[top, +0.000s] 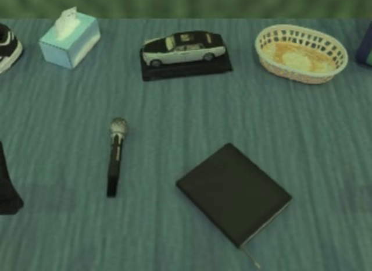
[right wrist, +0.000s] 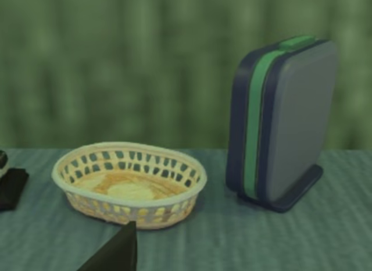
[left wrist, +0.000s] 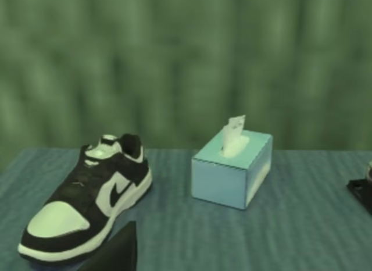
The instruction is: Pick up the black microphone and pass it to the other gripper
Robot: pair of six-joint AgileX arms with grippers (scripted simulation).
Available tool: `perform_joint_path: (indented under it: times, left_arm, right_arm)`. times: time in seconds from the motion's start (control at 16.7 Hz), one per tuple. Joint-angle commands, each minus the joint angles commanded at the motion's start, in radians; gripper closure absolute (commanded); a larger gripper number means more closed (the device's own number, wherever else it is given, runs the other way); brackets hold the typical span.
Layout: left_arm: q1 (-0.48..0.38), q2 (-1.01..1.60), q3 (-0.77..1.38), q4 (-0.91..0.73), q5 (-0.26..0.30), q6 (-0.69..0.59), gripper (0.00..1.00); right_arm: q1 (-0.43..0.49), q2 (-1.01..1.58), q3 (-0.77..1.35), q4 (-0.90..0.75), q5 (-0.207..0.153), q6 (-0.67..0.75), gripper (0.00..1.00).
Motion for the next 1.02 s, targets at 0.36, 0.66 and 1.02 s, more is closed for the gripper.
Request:
perform_joint_path:
  times: [0.36,0.66,1.02]
  left_arm:
    - [-0.029,0.104,0.096,-0.063,0.003,-0.025,0.0]
    - [-0.104,0.472,0.37,-0.249,0.004,-0.096,0.0]
    - [-0.22,1.11,0.768,-0.543,0.007,-0.202,0.0]
  right_arm:
    - [0.0,0.0,0.0,0.0,0.0,0.0,0.0]
    - [0.0,0.0,0.0,0.0,0.0,0.0,0.0]
    - [0.0,0.0,0.0,0.0,0.0,0.0,0.0]
